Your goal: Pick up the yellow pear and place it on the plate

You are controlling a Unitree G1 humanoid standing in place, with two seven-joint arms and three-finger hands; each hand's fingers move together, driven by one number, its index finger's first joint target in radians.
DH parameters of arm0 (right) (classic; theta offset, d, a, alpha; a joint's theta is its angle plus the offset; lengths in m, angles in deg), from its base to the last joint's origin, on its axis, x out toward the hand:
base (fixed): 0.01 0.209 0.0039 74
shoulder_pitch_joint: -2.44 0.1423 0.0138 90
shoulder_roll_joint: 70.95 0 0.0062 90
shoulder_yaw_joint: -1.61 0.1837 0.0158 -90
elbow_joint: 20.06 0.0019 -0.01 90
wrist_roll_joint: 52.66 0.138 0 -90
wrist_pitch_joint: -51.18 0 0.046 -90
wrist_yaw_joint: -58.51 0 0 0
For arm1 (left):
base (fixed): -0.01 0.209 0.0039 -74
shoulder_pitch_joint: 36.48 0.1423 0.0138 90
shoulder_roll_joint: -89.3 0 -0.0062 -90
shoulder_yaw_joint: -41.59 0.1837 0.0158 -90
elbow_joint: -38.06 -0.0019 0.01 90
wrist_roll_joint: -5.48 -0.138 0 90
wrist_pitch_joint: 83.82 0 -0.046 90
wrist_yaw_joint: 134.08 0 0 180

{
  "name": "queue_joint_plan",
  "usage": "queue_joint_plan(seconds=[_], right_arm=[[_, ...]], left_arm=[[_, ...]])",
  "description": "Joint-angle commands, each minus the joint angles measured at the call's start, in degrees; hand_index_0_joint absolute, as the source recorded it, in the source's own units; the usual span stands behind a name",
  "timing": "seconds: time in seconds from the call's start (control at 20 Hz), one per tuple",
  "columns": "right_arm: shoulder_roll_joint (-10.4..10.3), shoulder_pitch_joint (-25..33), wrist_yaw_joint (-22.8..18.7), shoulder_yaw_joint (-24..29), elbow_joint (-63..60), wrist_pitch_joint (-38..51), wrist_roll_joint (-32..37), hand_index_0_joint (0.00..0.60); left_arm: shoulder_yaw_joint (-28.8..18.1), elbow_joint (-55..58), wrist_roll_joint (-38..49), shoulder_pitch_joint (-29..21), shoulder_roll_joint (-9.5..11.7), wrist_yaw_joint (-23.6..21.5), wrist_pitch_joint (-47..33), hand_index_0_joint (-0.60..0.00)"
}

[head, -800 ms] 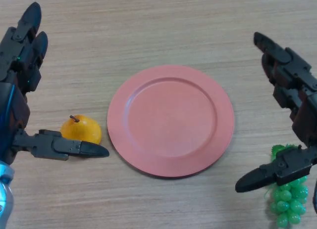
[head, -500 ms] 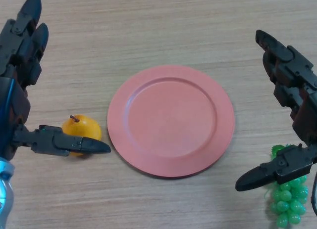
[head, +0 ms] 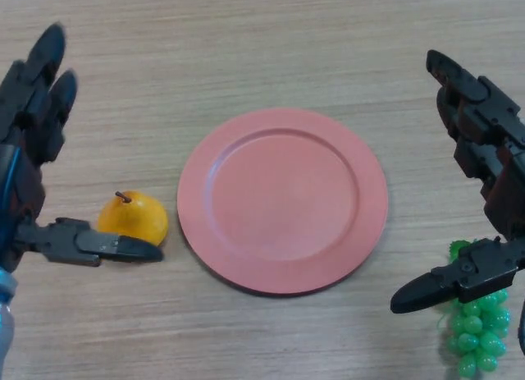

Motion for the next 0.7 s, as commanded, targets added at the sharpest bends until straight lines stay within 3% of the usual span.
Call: queue_joint_plan(seconds=[0.05,0.4,0.7], right_arm=[[0.8,0.8,-1.4,1.4,2.3,10.4,0.1,0.000],[0.5,-1.8,0.5,2.5,3.3,11.4,-1.0,0.000],[-0.1,-4.4,0.2,3.8,5.1,11.3,-1.0,0.000]], left_arm=[[-1.1,-2.6,-1.9,-1.0,1.7,0.8,-14.0,0.000],[1.0,-20.3,-3.3,-3.3,1.8,-6.7,-26.8,0.000],[2.0,-37.8,-2.9,-9.1,3.9,-8.8,-34.1,0.000]])
